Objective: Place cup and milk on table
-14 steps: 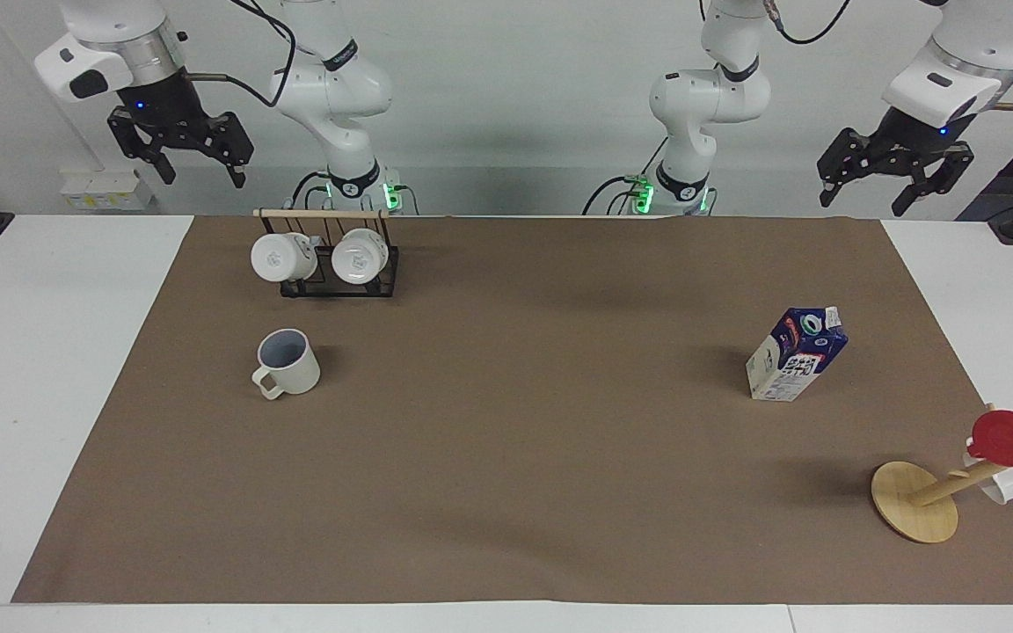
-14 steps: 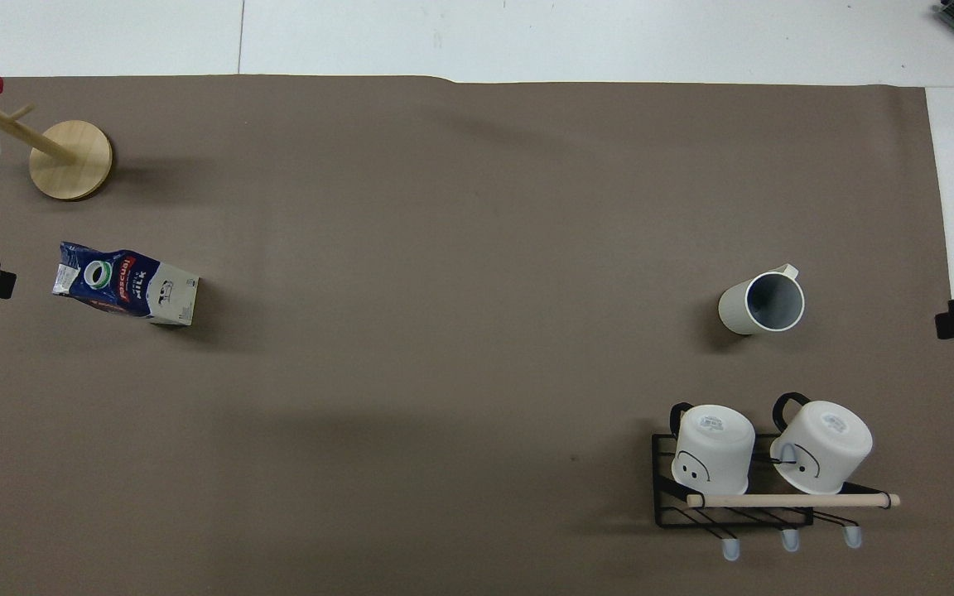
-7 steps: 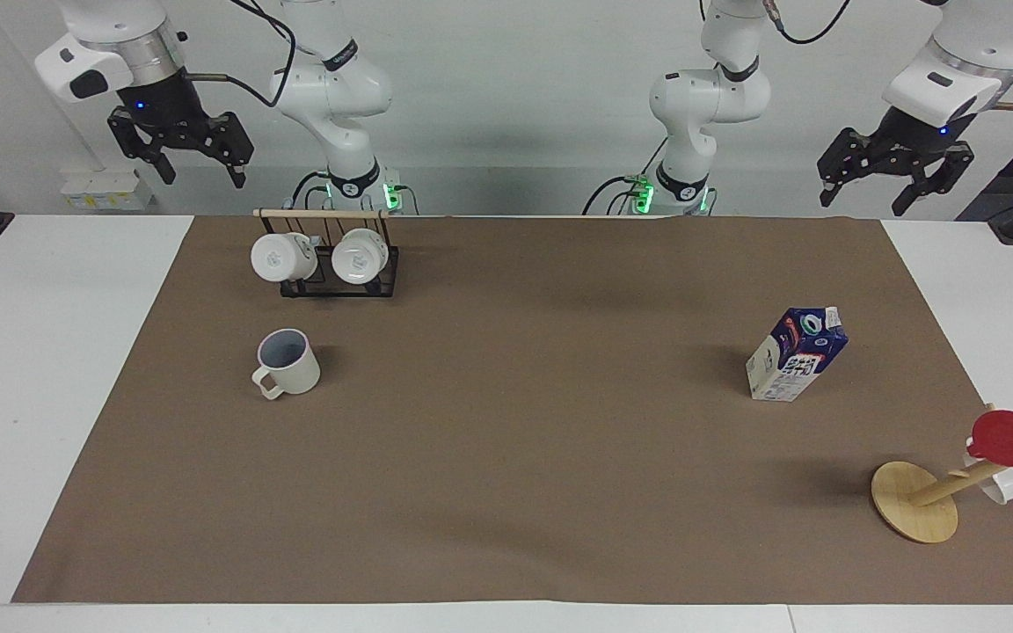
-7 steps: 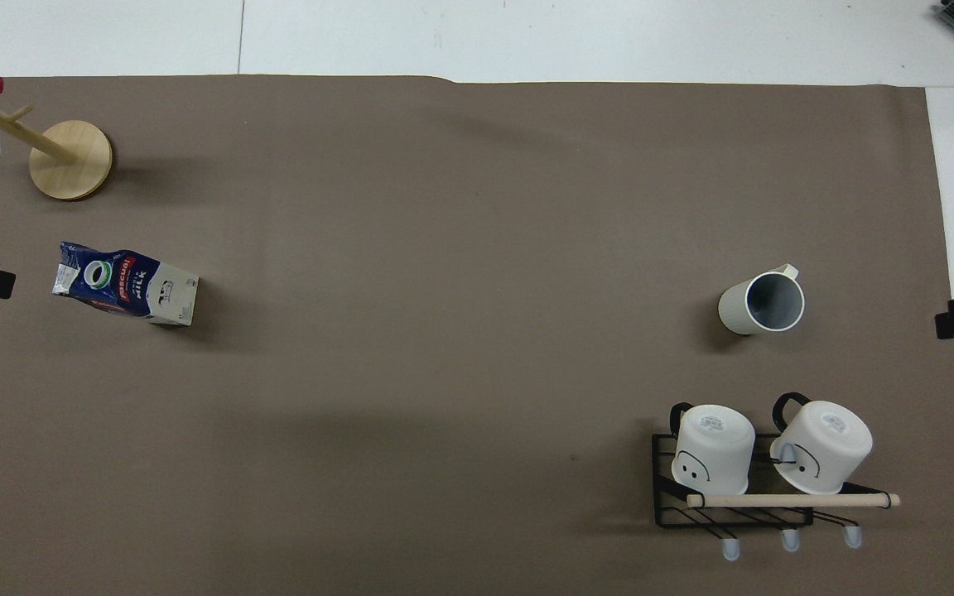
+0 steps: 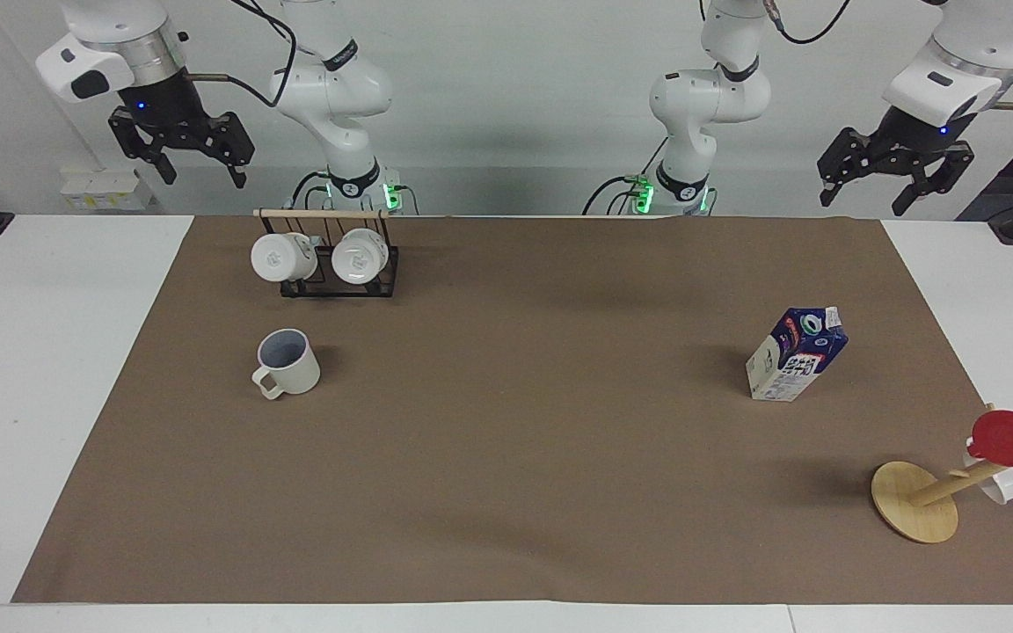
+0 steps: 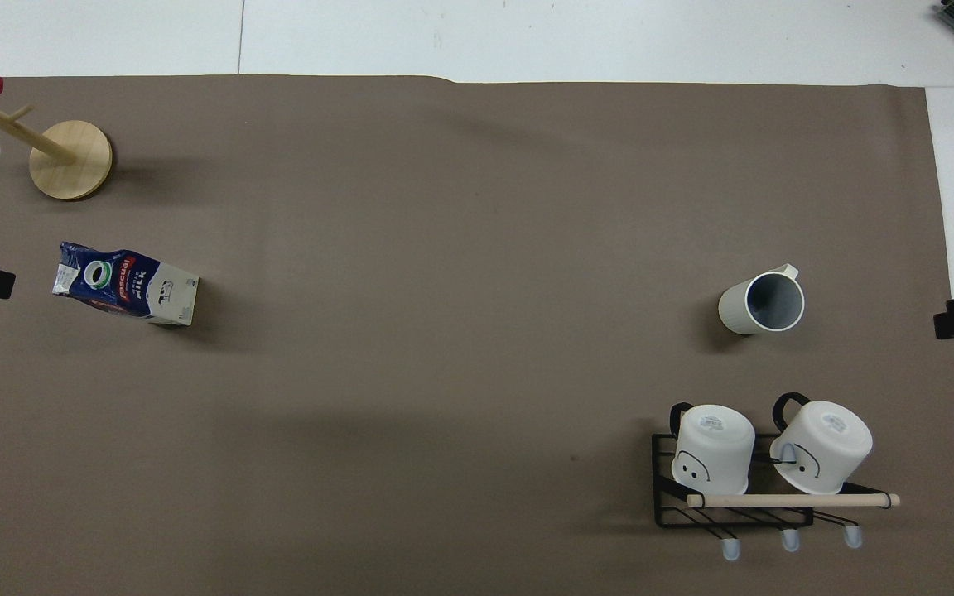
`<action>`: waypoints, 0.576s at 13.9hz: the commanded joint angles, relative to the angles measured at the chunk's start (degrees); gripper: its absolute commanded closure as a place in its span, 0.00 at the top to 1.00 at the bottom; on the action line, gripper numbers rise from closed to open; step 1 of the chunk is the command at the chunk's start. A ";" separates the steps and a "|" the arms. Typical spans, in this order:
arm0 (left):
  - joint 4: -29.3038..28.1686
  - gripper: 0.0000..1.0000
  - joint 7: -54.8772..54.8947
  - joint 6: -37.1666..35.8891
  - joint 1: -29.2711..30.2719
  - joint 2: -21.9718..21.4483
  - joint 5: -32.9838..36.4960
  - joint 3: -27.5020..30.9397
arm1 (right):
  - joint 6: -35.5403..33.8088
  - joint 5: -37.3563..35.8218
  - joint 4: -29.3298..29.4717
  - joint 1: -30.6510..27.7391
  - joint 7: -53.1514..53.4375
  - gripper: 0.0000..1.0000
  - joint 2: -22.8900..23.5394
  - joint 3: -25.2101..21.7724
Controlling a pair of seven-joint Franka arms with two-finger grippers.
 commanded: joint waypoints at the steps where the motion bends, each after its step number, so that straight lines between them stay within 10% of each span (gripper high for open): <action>1: -1.93 1.00 0.03 0.87 0.64 -1.49 -0.21 -0.25 | 0.75 0.93 -1.51 -0.59 -0.41 1.00 -1.39 0.09; 8: -2.02 1.00 -0.14 0.69 0.55 -1.49 -0.21 -0.25 | 4.33 1.02 -3.25 0.21 0.03 1.00 -1.39 0.43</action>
